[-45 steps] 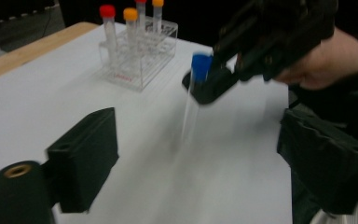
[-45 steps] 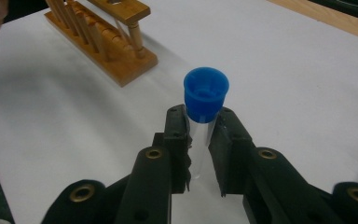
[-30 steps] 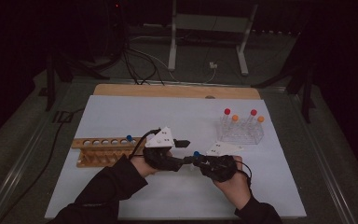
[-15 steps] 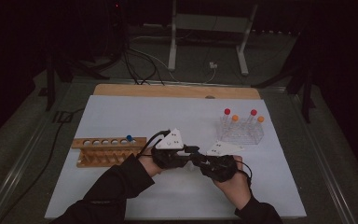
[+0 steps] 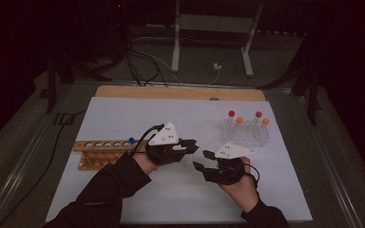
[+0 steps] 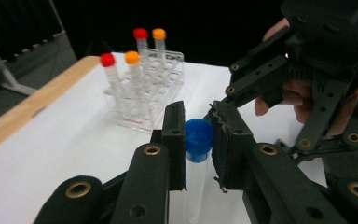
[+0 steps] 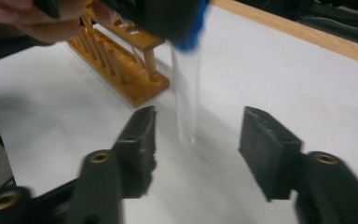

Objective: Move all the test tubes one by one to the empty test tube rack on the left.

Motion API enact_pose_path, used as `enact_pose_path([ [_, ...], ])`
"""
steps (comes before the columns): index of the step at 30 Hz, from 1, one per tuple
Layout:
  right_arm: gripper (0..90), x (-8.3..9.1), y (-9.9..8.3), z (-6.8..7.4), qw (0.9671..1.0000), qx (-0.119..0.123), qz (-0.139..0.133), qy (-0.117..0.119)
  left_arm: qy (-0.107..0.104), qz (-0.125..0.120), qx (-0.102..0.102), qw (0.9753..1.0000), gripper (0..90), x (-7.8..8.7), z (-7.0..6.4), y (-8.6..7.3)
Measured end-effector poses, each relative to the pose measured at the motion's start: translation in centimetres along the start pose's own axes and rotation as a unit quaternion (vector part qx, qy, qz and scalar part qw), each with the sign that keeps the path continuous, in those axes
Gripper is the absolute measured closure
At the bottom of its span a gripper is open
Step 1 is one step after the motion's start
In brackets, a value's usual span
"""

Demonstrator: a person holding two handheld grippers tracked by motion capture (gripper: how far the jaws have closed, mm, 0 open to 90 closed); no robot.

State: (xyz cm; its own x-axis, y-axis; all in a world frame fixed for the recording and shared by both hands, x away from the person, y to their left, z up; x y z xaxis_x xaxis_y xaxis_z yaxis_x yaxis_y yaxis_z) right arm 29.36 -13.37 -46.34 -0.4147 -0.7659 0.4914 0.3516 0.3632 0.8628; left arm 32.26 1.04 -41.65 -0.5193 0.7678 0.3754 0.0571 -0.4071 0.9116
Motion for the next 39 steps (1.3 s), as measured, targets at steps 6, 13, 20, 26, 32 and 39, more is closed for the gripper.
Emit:
enact_pose_path([
  [6,16.2,0.1,0.4,0.1,0.9998,-0.006,-0.016,-0.009,0.031,-0.003,0.006,0.9995,77.4,2.7,1.8,0.0],
  [13,0.0,0.4,0.6,0.0,0.9994,-0.012,-0.028,-0.015,0.07,0.01,0.016,0.9974,77.4,5.8,3.9,-1.0],
  [20,0.0,0.6,0.6,0.0,0.9995,-0.006,-0.031,-0.003,0.106,0.022,0.026,0.9938,77.4,8.7,5.6,-2.3],
  [26,0.0,0.6,0.6,0.0,0.9995,-0.005,-0.03,-0.002,0.133,0.029,0.038,0.99,77.4,10.9,7.0,-3.5],
  [32,0.0,0.6,0.5,-0.1,0.9996,-0.004,-0.026,-0.004,0.163,0.037,0.056,0.9844,77.4,12.5,8.6,-5.1],
  [39,0.0,0.5,0.5,-0.3,0.9996,-0.004,-0.027,-0.007,0.198,0.024,0.073,0.9772,77.4,13.4,10.7,-6.2],
])
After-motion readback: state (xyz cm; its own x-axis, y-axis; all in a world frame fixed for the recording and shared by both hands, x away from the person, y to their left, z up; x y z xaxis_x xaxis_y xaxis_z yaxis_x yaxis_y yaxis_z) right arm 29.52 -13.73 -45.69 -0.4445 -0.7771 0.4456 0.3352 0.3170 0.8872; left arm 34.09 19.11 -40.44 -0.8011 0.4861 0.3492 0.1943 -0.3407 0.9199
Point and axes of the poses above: each handheld gripper's, and its own axes: x roughly backward along the jaws, y roughly out of its top, z roughly to its left, the point moved 6 cm from there along -x, roughly forward along the jaws, and after that the axes turned 11 degrees about y, right-handed, at the moved point
